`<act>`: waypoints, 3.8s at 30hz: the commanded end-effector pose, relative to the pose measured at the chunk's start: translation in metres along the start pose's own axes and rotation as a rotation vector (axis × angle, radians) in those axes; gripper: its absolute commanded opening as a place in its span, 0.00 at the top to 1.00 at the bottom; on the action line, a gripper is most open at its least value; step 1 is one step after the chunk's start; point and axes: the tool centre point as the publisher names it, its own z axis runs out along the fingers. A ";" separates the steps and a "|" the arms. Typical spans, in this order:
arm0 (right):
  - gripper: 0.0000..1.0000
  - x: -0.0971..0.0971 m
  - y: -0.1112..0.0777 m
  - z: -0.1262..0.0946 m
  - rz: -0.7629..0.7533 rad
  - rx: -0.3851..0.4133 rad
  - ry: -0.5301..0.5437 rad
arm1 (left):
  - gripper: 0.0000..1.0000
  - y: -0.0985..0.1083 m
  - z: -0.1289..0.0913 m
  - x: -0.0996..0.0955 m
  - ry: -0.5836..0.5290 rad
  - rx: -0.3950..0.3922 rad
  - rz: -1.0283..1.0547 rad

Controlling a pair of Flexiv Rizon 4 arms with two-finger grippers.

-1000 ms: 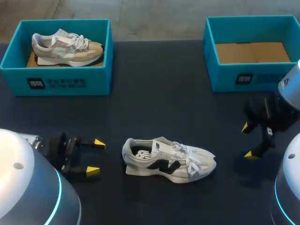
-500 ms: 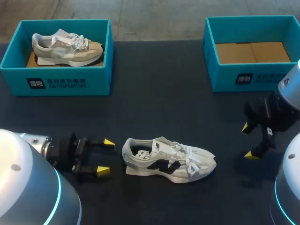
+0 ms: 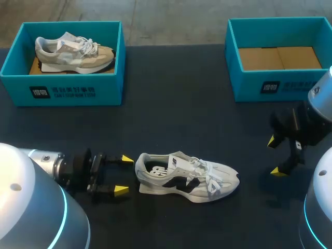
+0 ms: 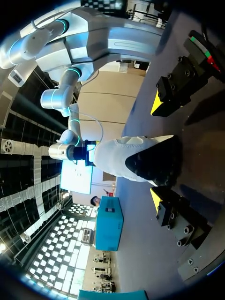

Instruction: Take the shoe out of the shoebox, open the shoe tongue, remove and reinsert the insole, then place the shoe into the shoebox

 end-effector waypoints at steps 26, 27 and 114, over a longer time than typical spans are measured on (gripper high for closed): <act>0.00 0.002 0.000 0.000 0.000 0.000 -0.003 | 0.00 -0.001 0.029 -0.014 0.047 -0.060 0.022; 0.00 0.002 0.000 0.000 0.000 0.000 -0.003 | 0.00 -0.001 0.030 -0.014 0.048 -0.060 0.023; 0.00 0.002 0.000 0.000 0.000 0.000 -0.003 | 1.00 0.017 0.078 -0.010 -0.019 -0.089 0.022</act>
